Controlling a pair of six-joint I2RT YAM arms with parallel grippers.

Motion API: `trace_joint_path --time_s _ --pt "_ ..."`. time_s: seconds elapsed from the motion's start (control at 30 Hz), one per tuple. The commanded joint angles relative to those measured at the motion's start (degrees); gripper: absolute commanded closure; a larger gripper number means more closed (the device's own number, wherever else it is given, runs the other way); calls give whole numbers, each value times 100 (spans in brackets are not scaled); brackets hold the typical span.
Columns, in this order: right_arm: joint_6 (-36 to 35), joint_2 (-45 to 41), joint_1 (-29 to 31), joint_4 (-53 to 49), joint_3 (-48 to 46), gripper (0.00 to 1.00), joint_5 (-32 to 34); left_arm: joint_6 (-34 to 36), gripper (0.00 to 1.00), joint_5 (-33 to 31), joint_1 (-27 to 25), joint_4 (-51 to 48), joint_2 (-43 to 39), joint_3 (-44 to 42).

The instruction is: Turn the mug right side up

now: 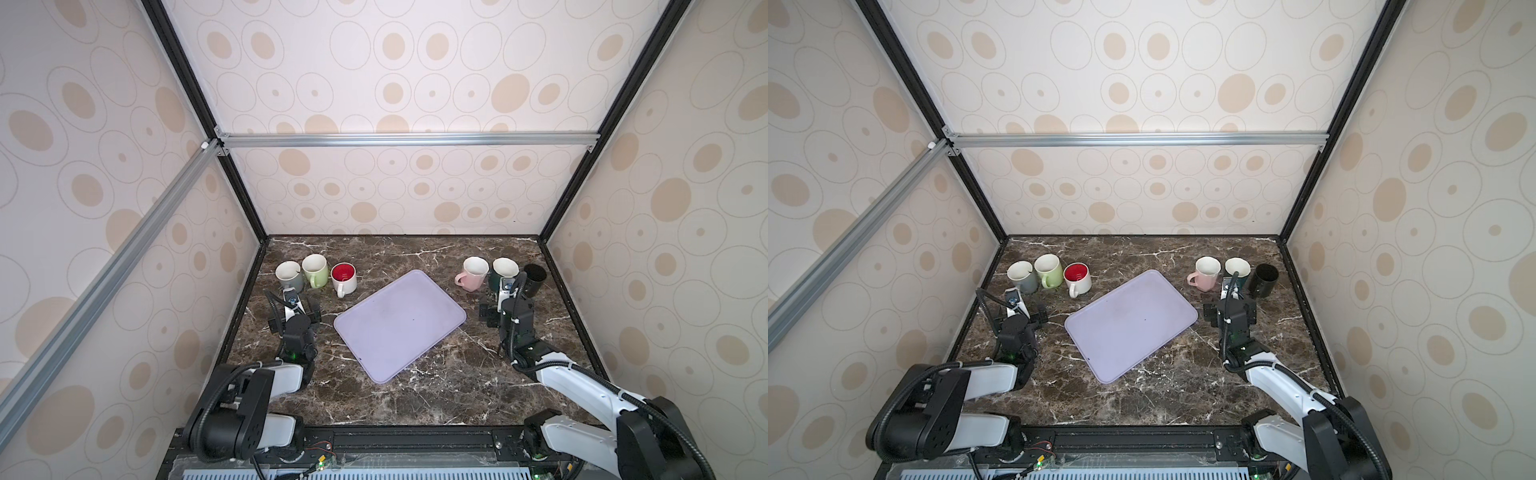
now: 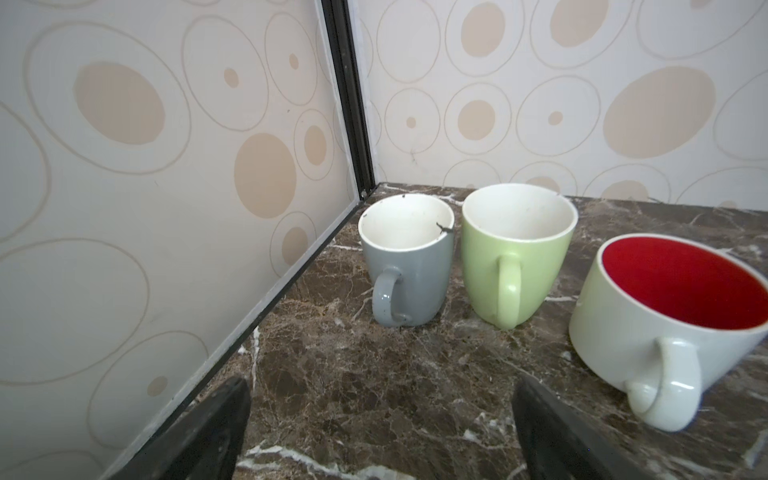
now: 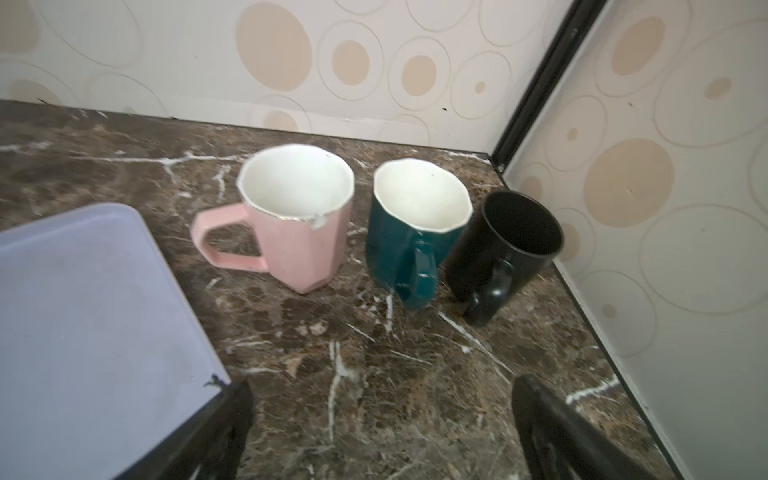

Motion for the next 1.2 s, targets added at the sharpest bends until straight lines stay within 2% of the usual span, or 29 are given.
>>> trace_joint_path --time_s 0.0,0.07,0.27,0.33,0.47,0.5,0.53,0.6,0.63,0.77,0.87,0.93,0.97,1.0,1.07,1.13,1.17 --pt "-16 576 -168 922 -98 0 667 -61 2 241 182 925 463 117" --pt "-29 931 -206 1043 58 0 859 -125 2 447 276 830 523 183" --pt "-30 1815 -647 1352 420 0 716 -4 2 965 349 593 667 399" --pt "-57 1851 -663 1241 501 0 629 54 2 1142 342 788 677 295" --pt "-162 2120 -784 1633 459 0 166 114 2 1533 387 1473 853 -23" --pt "-210 2194 -777 1528 547 0 164 181 2 1523 393 1855 983 -113" --pt "-198 2232 -778 1532 580 0 165 133 2 1551 393 1547 874 -69" --pt "-151 2223 -784 1525 562 0 182 170 2 1540 393 1772 961 -92" --pt "-150 2212 -797 1590 524 0 145 134 2 1548 393 1564 886 -65" --pt "56 2099 -1037 1719 360 0 -244 140 2 1548 393 1611 904 -67" --pt "39 2052 -1196 1981 165 0 -828 153 2 1548 393 1645 915 -69" --pt "42 2164 -1382 2285 -22 0 -1495 146 2 1548 393 1636 911 -72" --pt "-61 2371 -1402 2927 -175 0 -1563 155 2 1548 392 1685 922 -79" --pt "-94 2379 -1393 3013 -197 0 -1555 158 2 1546 393 1684 925 -80" --pt "3 2175 -1388 2315 -46 0 -1624 158 2 1543 393 1710 920 -93" --pt "-74 2351 -1389 2857 -156 0 -1596 172 2 1537 384 1702 920 -91" --pt "-51 2290 -1385 2689 -123 0 -1600 161 2 1540 384 1686 913 -88"
